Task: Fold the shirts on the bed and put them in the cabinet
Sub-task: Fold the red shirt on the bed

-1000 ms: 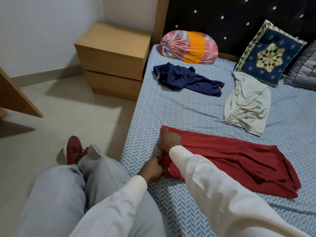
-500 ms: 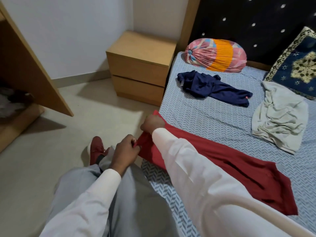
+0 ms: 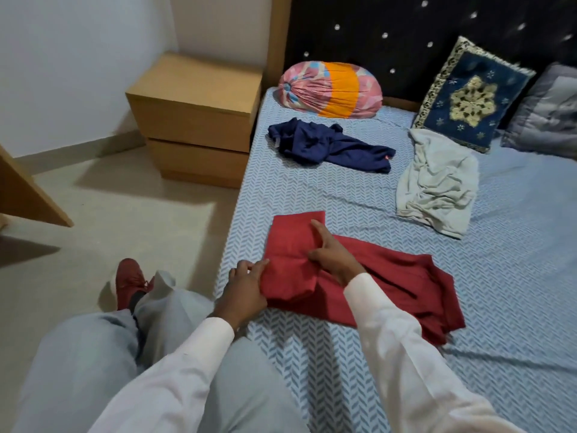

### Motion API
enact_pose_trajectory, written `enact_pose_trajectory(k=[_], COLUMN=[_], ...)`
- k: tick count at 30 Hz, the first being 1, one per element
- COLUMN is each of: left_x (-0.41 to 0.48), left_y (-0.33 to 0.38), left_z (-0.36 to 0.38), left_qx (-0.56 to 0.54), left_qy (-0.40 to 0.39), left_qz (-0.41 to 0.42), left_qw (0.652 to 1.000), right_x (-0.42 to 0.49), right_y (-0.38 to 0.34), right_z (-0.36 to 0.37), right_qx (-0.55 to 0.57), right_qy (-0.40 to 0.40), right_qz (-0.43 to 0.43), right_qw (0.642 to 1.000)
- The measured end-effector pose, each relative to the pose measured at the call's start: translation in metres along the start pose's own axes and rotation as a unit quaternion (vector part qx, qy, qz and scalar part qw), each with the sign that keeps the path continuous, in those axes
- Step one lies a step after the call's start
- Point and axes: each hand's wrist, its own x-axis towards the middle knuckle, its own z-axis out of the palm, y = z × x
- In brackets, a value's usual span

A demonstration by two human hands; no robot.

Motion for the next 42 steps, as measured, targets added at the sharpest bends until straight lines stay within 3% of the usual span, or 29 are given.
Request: enact_pose_trajectory(k=[5,14,24,30,35,39,42], left_x=[0.007,0.003,0.005,0.006,0.004,0.006,0.007], left_y=[0.019,0.046,0.049,0.051,0.058,0.066,0.07], left_z=[0.033,0.078,0.085,0.085,0.087,0.094,0.099], left_qx=[0.139,0.258,0.256,0.24,0.187,0.135,0.118], left_qy=[-0.109,-0.069,-0.06,-0.057,-0.062,-0.079,-0.077], left_qz=[0.057,0.136,0.232,0.24,0.232,0.188,0.178], left_qw=[0.983,0.954,0.936,0.939,0.953,0.97,0.974], right_x=[-0.027,-0.059,-0.065,-0.061,-0.076,-0.106,-0.127], right_y=[0.047,0.084,0.11,0.116,0.1,0.107,0.117], right_z=[-0.063,-0.163,-0.23,-0.232,-0.224,-0.228,-0.225], right_qx=[0.096,0.091,-0.019,-0.071,-0.069,-0.138,-0.097], right_qy=[0.049,0.123,0.217,0.277,0.226,0.217,0.208], right_qz=[0.045,0.114,0.202,0.176,0.16,0.202,0.21], right_qw=[0.993,0.982,0.955,0.942,0.958,0.945,0.95])
